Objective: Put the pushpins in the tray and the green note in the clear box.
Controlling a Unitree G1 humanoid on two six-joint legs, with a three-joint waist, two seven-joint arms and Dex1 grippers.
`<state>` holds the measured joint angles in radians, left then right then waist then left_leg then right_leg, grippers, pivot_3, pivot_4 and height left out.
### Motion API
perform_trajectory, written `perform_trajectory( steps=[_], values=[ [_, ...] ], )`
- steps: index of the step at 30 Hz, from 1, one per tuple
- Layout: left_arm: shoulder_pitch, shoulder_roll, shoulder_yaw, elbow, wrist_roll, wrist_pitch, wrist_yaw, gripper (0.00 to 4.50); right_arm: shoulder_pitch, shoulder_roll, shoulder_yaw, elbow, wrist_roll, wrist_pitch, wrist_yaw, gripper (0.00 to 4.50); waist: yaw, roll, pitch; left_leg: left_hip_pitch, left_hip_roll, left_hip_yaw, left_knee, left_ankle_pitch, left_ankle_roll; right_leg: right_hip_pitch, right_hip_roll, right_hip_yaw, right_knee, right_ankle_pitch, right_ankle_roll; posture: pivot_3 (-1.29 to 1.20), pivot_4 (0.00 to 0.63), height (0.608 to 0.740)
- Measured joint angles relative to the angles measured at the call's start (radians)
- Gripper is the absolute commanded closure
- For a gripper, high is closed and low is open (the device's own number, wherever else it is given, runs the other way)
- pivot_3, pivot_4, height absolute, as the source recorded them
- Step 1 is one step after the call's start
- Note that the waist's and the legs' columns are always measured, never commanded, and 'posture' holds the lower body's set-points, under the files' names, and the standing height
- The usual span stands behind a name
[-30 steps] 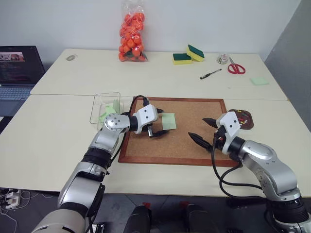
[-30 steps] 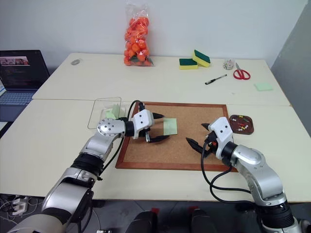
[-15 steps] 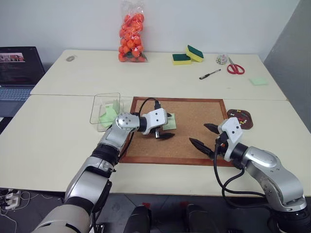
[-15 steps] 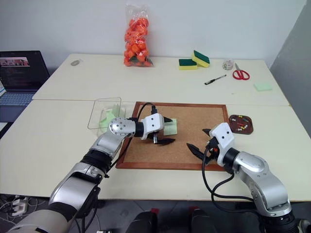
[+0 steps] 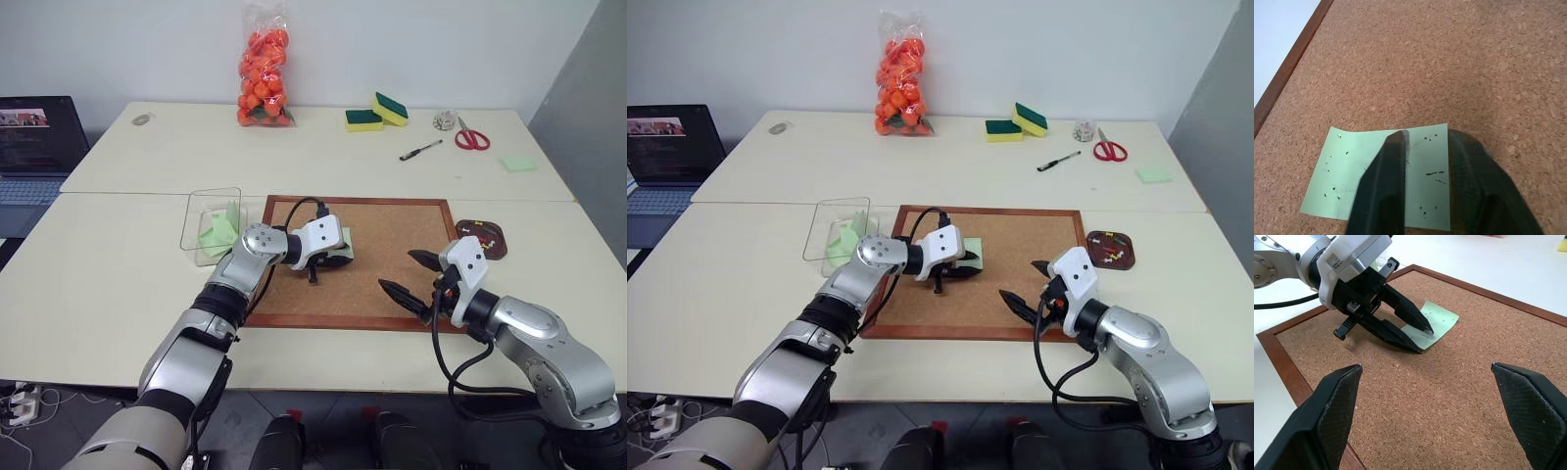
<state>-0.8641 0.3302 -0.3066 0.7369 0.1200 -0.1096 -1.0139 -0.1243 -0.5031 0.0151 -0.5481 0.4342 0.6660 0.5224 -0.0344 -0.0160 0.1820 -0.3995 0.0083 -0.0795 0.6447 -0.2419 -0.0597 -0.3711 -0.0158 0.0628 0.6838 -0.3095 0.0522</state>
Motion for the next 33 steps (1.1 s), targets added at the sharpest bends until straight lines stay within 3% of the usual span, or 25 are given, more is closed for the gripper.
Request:
perform_trajectory(
  steps=[4, 14, 25, 33],
  values=[
    [-0.002, 0.000, 0.001, 0.002, -0.010, 0.020, 0.000, 4.49, -0.001, 0.000, 0.000, 0.000, 0.011, 0.000, -0.002, 0.00, -0.001, 0.000, 0.000, 0.000, 0.000, 0.000, 0.000, 0.000, 0.000, 0.000, 0.000, 0.000, 0.000, 0.000, 0.000, 0.00, 0.150, 0.740],
    [0.002, 0.024, 0.099, -0.048, -0.098, 0.204, 0.000, 4.49, -0.004, 0.000, 0.000, 0.000, 0.018, 0.000, -0.004, 0.00, -0.001, 0.000, 0.000, -0.002, 0.000, 0.000, 0.000, 0.000, 0.000, -0.002, 0.000, 0.000, 0.000, 0.000, 0.000, 0.00, 0.150, 0.740],
    [-0.001, 0.081, 0.219, -0.230, -0.219, 0.386, 0.001, 4.49, -0.015, 0.000, 0.008, 0.000, 0.019, -0.001, 0.000, 0.00, 0.001, -0.001, 0.000, -0.002, 0.001, 0.000, -0.001, 0.000, 0.000, -0.003, 0.000, 0.000, 0.000, 0.000, 0.000, 0.00, 0.150, 0.740],
    [0.045, 0.173, 0.311, -0.516, -0.241, 0.512, 0.117, 4.49, -0.065, 0.004, 0.032, 0.001, 0.020, -0.004, 0.020, 0.00, -0.003, -0.001, 0.001, -0.002, 0.002, 0.000, -0.001, 0.000, 0.000, -0.003, 0.000, 0.000, 0.000, 0.000, 0.000, 0.00, 0.150, 0.740]
  ],
)
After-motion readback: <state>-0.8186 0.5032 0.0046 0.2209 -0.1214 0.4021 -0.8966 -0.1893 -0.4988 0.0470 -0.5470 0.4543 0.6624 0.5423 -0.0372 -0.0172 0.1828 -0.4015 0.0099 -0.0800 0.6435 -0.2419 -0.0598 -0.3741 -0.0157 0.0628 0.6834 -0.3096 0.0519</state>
